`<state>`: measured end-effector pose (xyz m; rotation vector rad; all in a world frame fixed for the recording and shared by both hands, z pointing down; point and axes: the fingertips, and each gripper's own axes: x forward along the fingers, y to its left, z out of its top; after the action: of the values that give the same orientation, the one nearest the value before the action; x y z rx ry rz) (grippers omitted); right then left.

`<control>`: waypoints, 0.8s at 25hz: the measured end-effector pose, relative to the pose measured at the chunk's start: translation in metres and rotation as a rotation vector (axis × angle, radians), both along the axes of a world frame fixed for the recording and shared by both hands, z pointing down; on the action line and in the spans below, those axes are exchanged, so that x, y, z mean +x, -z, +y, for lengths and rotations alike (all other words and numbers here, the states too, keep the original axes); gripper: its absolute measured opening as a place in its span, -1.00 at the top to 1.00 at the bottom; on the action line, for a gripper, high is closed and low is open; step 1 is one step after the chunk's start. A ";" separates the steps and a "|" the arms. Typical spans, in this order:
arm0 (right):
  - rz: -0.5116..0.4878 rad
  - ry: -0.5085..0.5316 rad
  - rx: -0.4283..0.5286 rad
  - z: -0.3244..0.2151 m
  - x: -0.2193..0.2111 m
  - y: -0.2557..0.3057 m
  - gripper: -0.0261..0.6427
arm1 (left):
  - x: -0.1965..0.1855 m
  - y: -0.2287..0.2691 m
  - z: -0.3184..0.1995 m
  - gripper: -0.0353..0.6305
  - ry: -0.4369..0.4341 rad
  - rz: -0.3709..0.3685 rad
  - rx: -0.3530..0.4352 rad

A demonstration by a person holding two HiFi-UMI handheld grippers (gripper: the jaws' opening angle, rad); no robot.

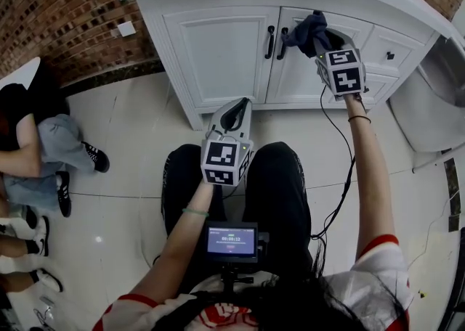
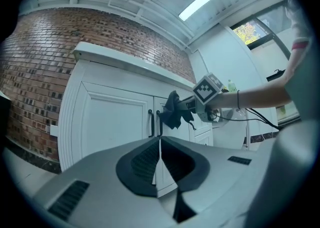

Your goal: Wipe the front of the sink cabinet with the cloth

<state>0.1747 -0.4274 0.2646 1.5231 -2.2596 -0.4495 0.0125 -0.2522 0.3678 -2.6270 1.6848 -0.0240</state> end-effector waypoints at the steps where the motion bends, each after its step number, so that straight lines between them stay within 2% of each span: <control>1: 0.008 -0.001 -0.019 0.000 -0.001 -0.011 0.60 | -0.001 0.000 0.000 0.76 0.003 0.005 -0.001; 12: 0.072 -0.043 -0.235 -0.015 -0.004 -0.145 0.60 | -0.006 -0.011 -0.007 0.76 0.012 0.008 -0.026; 17: 0.122 -0.042 -0.360 -0.018 -0.015 -0.219 0.60 | -0.006 -0.014 -0.011 0.76 0.015 0.000 -0.037; 20: 0.120 -0.062 -0.441 -0.017 -0.019 -0.263 0.60 | -0.006 -0.011 -0.010 0.76 0.008 -0.002 -0.033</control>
<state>0.1559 -0.4443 0.5279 1.2953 -2.0397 -0.0162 0.0066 -0.2622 0.3793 -2.6424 1.7096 -0.0550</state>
